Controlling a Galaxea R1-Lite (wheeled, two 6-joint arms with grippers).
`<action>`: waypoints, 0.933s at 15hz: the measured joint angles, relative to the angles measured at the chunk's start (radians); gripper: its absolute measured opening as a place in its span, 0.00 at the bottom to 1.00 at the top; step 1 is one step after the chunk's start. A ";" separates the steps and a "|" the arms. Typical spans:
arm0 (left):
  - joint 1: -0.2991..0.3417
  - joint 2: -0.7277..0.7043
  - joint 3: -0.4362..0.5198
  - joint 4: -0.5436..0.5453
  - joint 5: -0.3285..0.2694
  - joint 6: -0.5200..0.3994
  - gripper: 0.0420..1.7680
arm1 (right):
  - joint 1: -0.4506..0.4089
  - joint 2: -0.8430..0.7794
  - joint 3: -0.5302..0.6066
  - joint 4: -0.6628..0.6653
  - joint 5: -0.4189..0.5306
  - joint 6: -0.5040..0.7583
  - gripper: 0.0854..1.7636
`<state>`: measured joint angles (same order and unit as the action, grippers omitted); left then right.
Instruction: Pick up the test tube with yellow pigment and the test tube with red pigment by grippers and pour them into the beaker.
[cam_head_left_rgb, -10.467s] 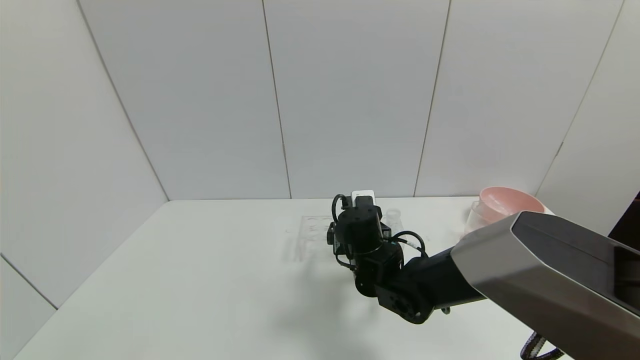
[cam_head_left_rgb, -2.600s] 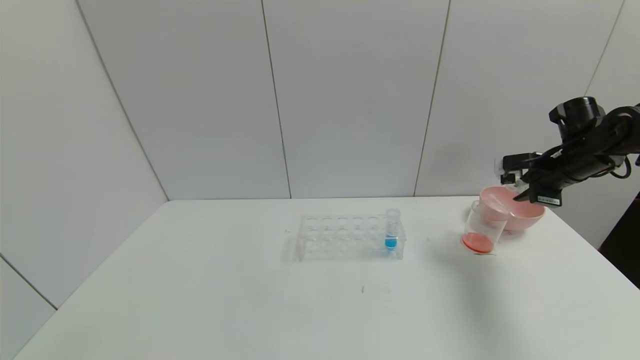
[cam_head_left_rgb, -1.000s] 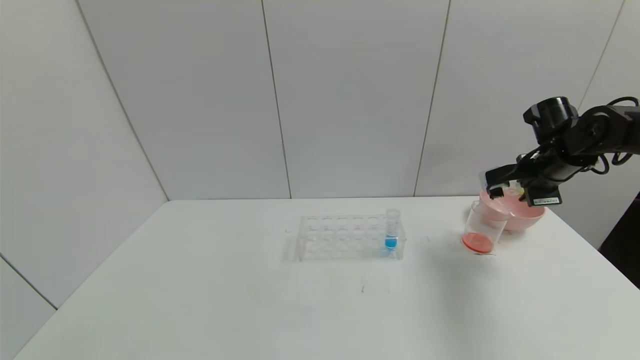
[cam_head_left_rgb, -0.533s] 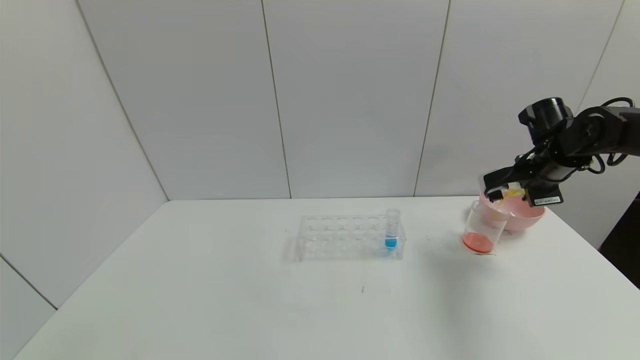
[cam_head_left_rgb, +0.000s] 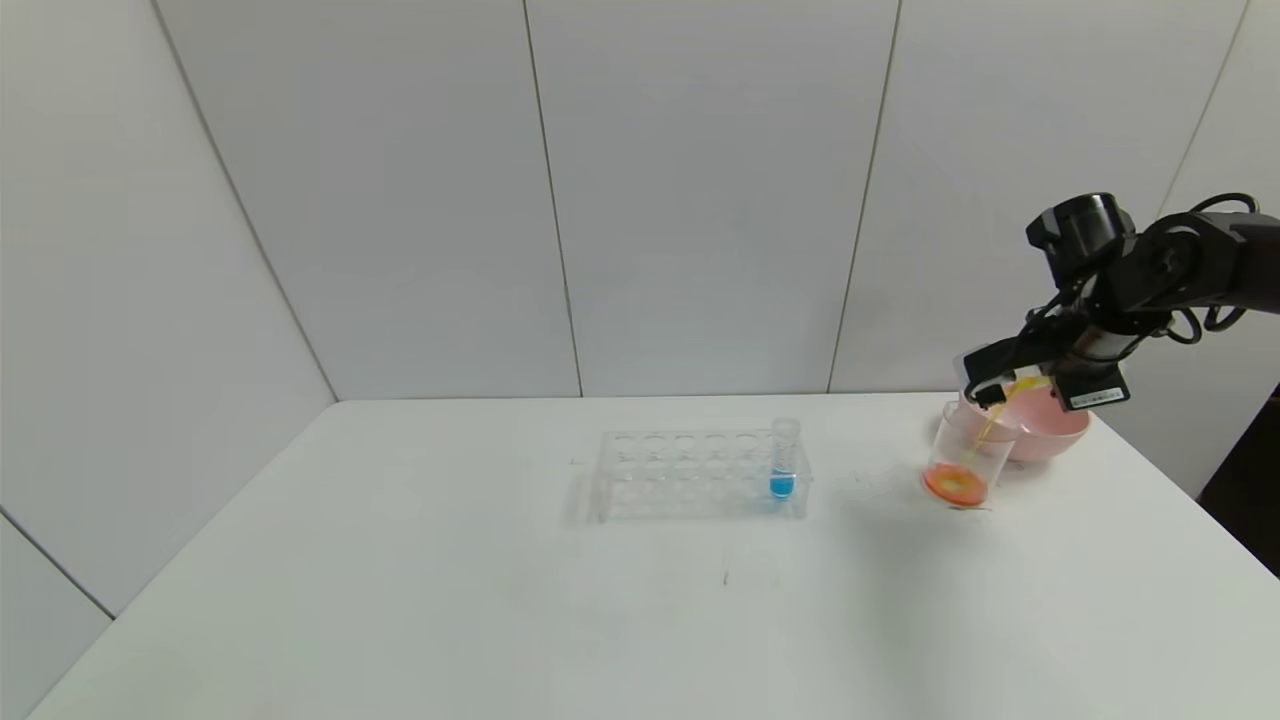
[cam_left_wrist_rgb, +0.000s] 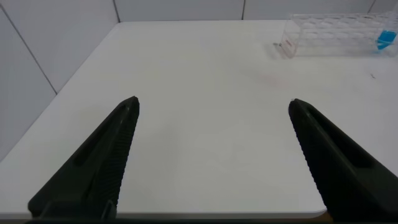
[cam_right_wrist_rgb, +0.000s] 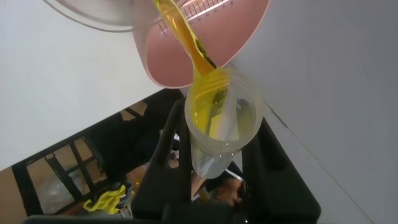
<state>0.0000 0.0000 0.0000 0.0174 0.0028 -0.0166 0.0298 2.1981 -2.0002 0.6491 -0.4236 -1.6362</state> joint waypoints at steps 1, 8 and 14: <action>0.000 0.000 0.000 0.000 0.000 0.000 0.97 | 0.003 0.000 0.000 -0.005 -0.009 -0.005 0.26; 0.000 0.000 0.000 0.000 0.000 0.000 0.97 | 0.044 -0.003 0.000 -0.016 -0.134 -0.064 0.26; 0.000 0.000 0.000 0.000 0.000 0.000 0.97 | 0.062 -0.004 0.000 -0.020 -0.140 -0.069 0.26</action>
<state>0.0000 0.0000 0.0000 0.0170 0.0028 -0.0162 0.0917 2.1940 -2.0002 0.6296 -0.5640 -1.7055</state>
